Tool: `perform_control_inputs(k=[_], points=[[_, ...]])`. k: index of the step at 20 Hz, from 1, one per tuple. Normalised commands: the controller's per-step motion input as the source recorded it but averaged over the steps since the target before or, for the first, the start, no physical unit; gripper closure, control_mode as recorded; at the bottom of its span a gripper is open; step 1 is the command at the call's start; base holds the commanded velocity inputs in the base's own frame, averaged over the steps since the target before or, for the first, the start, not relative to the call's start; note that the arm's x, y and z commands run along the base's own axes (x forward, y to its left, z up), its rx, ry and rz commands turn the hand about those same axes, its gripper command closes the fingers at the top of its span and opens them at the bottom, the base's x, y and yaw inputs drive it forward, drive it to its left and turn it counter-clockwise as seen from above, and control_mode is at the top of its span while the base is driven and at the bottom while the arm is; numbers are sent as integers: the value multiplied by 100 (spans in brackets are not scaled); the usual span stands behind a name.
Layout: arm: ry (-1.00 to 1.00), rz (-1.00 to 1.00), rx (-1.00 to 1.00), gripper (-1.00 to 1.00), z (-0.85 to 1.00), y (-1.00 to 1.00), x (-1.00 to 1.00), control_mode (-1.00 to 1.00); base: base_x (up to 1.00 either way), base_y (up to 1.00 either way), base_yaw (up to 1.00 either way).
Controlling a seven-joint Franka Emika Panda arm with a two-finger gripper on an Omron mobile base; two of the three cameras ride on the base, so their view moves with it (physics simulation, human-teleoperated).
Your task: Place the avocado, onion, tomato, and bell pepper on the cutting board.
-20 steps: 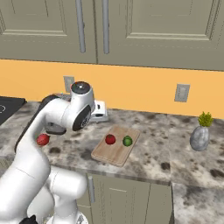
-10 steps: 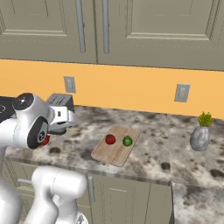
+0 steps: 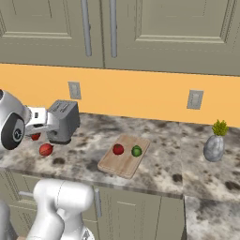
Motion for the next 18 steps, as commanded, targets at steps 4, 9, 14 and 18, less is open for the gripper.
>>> perform_control_inputs(k=[4,9,14,18], points=[[9,1,10,-100,0,44,0,-100,0,0,0],[25,1,20,-100,0,31,0,-100,0,0,0],[4,0,2,-100,0,20,0,-100,0,0,0],[0,0,2,-100,-3,6,1,-100,0,0,0]])
